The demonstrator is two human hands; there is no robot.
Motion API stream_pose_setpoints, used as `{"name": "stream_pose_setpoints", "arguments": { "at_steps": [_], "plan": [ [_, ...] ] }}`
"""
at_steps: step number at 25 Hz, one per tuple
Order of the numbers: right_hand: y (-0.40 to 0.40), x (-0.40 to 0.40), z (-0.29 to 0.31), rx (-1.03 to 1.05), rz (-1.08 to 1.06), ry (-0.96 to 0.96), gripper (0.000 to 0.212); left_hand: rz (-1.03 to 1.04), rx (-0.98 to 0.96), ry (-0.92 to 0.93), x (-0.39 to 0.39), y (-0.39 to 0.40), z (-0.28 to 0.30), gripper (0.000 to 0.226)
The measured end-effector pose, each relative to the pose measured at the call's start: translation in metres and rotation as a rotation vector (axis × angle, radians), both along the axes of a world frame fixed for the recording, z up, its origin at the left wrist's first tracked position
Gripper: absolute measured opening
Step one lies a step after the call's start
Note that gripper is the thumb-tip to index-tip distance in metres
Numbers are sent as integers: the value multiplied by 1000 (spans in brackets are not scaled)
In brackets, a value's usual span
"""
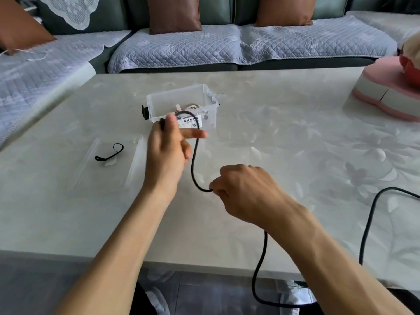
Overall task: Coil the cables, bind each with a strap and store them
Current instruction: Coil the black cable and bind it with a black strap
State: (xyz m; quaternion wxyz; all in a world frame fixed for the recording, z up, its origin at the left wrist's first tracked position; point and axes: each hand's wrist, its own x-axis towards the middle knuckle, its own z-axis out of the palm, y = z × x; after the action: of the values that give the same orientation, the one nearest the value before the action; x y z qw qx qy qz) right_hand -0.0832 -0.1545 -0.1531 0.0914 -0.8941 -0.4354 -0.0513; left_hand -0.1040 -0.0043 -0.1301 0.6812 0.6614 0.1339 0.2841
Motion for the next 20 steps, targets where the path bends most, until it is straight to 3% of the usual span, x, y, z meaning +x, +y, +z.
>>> {"name": "stream_pose_setpoints", "arguments": {
  "at_steps": [2, 5, 8, 14, 20],
  "plan": [
    [-4, 4, 1, 83, 139, -61, 13, -114, 360, 121, -3, -5, -7, 24],
    [-12, 11, 1, 318, 218, -111, 6, -280, 514, 270, -5, -10, -14, 32],
    [-18, 19, 3, 554, 76, -12, 16, -482, 374, 324, -6, -10, -15, 41],
    [-20, 34, -4, 760, -143, 257, 29, -582, 129, 365, -10, -9, -9, 35],
    [-12, 33, -11, 848, -59, 271, 15, -596, -422, 362, -8, -6, -6, 32]
  ]
}}
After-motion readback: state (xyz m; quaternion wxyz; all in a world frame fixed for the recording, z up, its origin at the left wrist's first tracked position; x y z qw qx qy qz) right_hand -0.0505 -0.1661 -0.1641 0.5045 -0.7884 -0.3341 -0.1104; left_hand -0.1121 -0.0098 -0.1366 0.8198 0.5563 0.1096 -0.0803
